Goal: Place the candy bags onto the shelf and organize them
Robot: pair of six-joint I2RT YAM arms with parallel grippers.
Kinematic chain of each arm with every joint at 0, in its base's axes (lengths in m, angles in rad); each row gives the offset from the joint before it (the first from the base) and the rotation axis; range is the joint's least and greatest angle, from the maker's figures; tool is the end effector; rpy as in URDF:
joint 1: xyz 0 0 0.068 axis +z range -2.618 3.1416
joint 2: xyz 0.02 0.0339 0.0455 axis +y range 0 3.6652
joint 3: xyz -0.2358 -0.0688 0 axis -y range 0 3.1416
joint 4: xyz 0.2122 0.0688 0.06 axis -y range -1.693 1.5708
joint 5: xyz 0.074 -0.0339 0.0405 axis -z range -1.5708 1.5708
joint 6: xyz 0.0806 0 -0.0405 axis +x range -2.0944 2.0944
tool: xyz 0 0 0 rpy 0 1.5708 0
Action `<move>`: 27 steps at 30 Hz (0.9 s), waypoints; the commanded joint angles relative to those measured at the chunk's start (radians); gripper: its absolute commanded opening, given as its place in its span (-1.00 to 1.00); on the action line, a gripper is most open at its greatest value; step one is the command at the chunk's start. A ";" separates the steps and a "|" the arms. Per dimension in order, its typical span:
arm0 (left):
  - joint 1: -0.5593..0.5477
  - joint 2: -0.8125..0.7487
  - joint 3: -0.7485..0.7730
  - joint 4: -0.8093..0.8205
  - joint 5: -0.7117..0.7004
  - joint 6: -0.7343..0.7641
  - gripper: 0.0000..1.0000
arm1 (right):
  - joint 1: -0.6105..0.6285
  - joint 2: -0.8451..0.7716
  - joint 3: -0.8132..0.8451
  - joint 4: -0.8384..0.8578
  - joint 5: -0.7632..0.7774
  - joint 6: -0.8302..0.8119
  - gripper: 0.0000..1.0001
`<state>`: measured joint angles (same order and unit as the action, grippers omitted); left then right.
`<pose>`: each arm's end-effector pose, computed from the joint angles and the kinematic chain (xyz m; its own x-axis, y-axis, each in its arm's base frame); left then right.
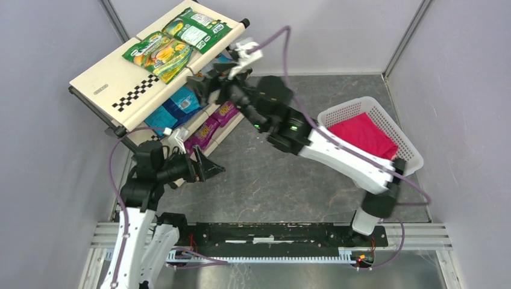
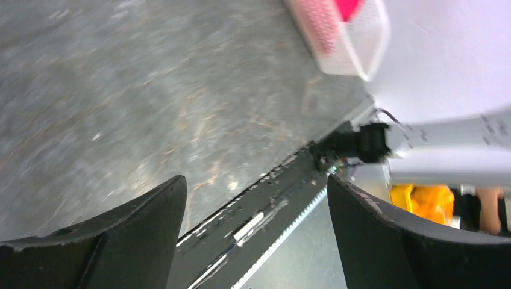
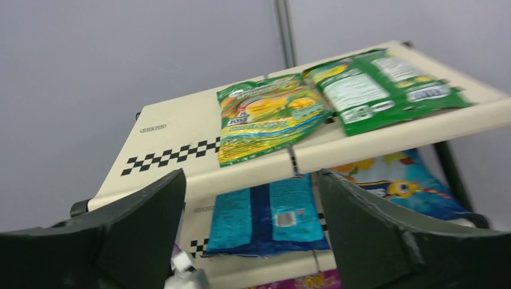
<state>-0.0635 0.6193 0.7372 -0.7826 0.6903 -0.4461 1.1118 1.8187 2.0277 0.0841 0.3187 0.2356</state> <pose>0.1353 -0.0600 0.2509 -0.7923 -0.2830 -0.5406 0.2298 0.6824 -0.6939 0.2074 0.3628 0.4883 -0.0432 0.4128 -0.9098 -0.7285 0.6101 0.3115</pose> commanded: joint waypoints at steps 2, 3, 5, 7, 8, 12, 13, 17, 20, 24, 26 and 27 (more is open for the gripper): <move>-0.109 -0.046 0.157 0.127 0.198 0.060 0.84 | 0.003 -0.353 -0.273 -0.081 0.097 -0.200 0.95; -0.132 -0.047 0.175 0.138 0.206 0.061 0.85 | 0.005 -0.408 -0.337 -0.081 0.110 -0.215 0.96; -0.168 -0.048 0.224 0.147 0.213 0.078 0.85 | 0.002 -0.531 -0.458 -0.078 0.155 -0.229 0.96; -0.193 -0.039 0.295 0.147 0.238 0.096 0.85 | 0.003 -0.626 -0.533 -0.134 0.228 -0.255 0.96; -0.205 -0.028 0.338 0.147 0.251 0.102 0.85 | 0.003 -0.660 -0.542 -0.190 0.264 -0.254 0.97; -0.228 0.032 0.541 0.124 0.180 0.159 0.85 | 0.003 -0.808 -0.554 -0.377 0.412 -0.248 0.96; -0.229 0.044 0.593 0.123 0.119 0.171 0.85 | 0.002 -0.847 -0.561 -0.412 0.432 -0.247 0.96; -0.228 0.039 0.707 0.234 -0.227 0.169 0.99 | 0.003 -0.980 -0.581 -0.492 0.485 -0.256 0.96; -0.228 0.033 0.741 0.330 -0.450 0.158 1.00 | 0.003 -1.046 -0.579 -0.511 0.482 -0.275 0.96; -0.228 0.046 0.792 0.422 -0.578 0.151 1.00 | 0.003 -1.100 -0.587 -0.502 0.462 -0.315 0.96; -0.228 0.056 0.821 0.447 -0.609 0.143 1.00 | 0.003 -1.116 -0.600 -0.491 0.465 -0.334 0.96; -0.228 0.062 0.837 0.453 -0.621 0.142 1.00 | 0.003 -1.121 -0.607 -0.483 0.466 -0.341 0.96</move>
<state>-0.2886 0.6521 1.5108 -0.4458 0.2390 -0.3321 1.1145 0.6994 1.4467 -0.3935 0.7712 -0.0444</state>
